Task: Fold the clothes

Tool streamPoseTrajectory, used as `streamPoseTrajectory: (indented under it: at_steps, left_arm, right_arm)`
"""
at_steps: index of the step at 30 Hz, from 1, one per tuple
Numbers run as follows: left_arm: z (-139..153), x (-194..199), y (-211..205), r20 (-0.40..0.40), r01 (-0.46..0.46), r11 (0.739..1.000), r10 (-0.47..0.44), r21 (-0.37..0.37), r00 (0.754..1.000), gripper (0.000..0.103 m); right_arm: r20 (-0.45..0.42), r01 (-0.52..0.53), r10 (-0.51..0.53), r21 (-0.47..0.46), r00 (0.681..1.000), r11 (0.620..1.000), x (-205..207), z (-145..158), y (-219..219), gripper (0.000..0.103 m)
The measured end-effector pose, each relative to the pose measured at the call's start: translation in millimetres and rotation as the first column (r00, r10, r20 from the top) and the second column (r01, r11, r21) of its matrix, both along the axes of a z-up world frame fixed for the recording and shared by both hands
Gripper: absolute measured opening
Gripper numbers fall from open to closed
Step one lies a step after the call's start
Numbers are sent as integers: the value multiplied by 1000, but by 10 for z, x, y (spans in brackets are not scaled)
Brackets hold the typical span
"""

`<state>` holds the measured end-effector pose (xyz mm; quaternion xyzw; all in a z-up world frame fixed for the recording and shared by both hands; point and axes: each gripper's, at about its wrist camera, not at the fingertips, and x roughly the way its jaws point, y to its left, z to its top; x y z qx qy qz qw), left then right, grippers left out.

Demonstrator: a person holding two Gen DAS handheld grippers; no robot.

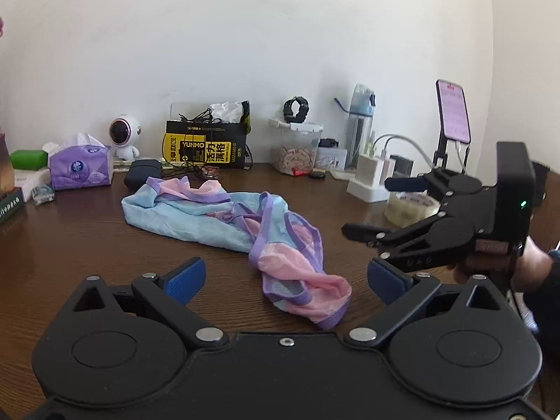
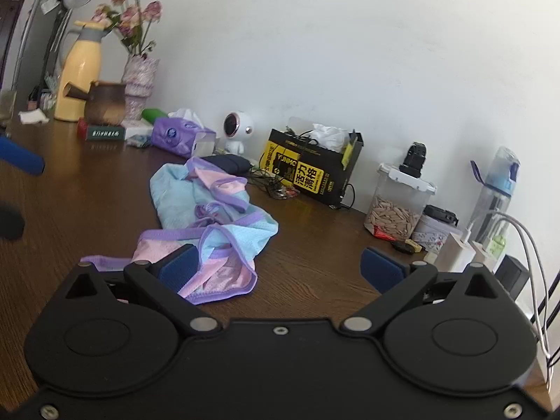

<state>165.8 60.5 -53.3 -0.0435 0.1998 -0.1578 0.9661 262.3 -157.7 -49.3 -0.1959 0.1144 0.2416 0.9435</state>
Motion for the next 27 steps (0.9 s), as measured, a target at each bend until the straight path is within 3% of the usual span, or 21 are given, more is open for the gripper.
streamPoseTrajectory:
  at_steps: [2,3,5,7,8,10,12,13,14,15,17,19,20,22,27]
  left_arm:
    - [8,-19,22,-11,-13,999,13,-37,1000,99]
    - [8,-31,25,-18,-20,999,19,-50,1000,99]
    - [-3,-57,21,-25,-22,999,21,-47,999,99]
    - [-10,-95,11,-19,-24,999,23,-25,1000,99]
    - [-15,-117,1,-11,-26,1000,26,-8,1000,99]
    - [-38,-163,-53,-2,-35,999,35,22,999,99]
    - [-42,-197,-79,3,-27,999,26,37,1000,99]
    - [-37,-210,-93,7,-21,999,21,45,1000,99]
    - [-28,-224,-111,15,-21,998,20,53,1000,100]
    - [-18,-232,-135,23,-24,998,22,57,999,101]
    - [2,-251,-217,42,-28,997,25,65,999,102]
    - [21,-266,-407,70,-31,996,25,82,997,103]
    - [35,-251,-500,84,-34,995,26,93,996,103]
    - [52,-212,-733,112,-54,990,39,130,993,103]
    - [41,-189,-1305,174,-109,969,70,222,982,103]
  right_arm:
    - [45,-5,10,-94,999,996,-31,79,127,100]
    - [60,-28,40,-192,997,981,-6,109,239,100]
    - [82,-52,95,-415,992,908,88,47,473,100]
    - [98,-97,198,-617,975,781,176,-123,707,95]
    - [92,-109,221,-649,971,753,205,-162,768,89]
    - [89,-128,273,-719,958,683,292,-276,957,47]
    - [76,-133,307,-785,949,606,388,-421,1117,43]
    - [63,-139,324,-816,944,562,422,-495,1164,30]
    - [61,-139,331,-825,942,548,434,-520,1177,24]
    - [63,-139,322,-811,945,568,428,-478,1174,8]
    - [65,-135,253,-704,965,697,411,-215,1104,4]
    - [36,-94,121,-439,992,893,331,289,815,4]
    - [1,-56,59,-271,998,961,270,558,625,4]
    - [-79,7,-4,34,997,999,29,928,263,4]
    - [-97,132,-113,227,989,965,-528,1255,-212,4]
